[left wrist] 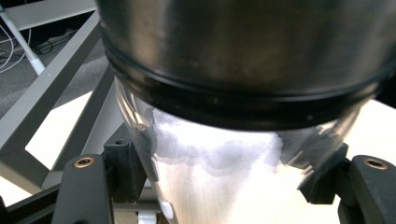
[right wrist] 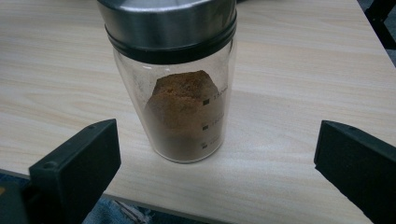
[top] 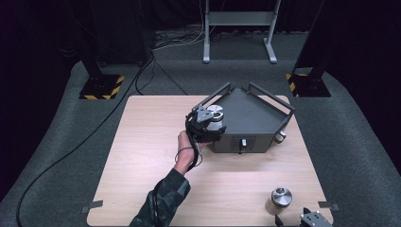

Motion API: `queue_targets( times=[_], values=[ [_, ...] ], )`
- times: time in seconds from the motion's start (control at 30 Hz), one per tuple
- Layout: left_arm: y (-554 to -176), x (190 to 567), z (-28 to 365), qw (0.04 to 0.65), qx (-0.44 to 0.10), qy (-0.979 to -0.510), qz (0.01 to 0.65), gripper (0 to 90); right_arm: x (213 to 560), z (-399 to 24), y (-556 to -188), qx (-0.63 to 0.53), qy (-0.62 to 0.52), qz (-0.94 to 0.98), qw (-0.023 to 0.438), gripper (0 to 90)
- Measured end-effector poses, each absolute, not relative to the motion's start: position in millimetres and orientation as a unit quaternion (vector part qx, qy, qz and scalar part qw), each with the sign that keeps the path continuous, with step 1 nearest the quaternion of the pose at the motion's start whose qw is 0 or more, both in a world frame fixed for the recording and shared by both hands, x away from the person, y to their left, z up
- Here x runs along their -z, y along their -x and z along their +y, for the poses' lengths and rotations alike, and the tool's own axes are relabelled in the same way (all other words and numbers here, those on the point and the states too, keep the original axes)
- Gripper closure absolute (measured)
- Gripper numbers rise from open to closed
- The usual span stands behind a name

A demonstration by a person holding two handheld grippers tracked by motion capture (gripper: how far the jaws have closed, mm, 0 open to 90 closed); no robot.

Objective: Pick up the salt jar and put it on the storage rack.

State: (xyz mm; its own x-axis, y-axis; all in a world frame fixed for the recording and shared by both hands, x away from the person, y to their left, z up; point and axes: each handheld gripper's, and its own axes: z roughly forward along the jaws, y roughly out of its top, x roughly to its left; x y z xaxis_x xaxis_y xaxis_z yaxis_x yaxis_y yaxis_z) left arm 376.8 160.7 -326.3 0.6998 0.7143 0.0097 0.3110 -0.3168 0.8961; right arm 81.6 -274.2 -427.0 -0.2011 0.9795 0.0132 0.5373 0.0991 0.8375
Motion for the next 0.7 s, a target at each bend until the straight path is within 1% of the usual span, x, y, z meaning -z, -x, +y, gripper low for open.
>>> queue_targets(
  times=[0.7],
  values=[
    [-394, 327, 146, 0.480, -0.214, -0.782, 0.334, 31.4, 426, -275, -81, -0.373, -0.557, 0.680, 0.296, 0.0]
  ],
)
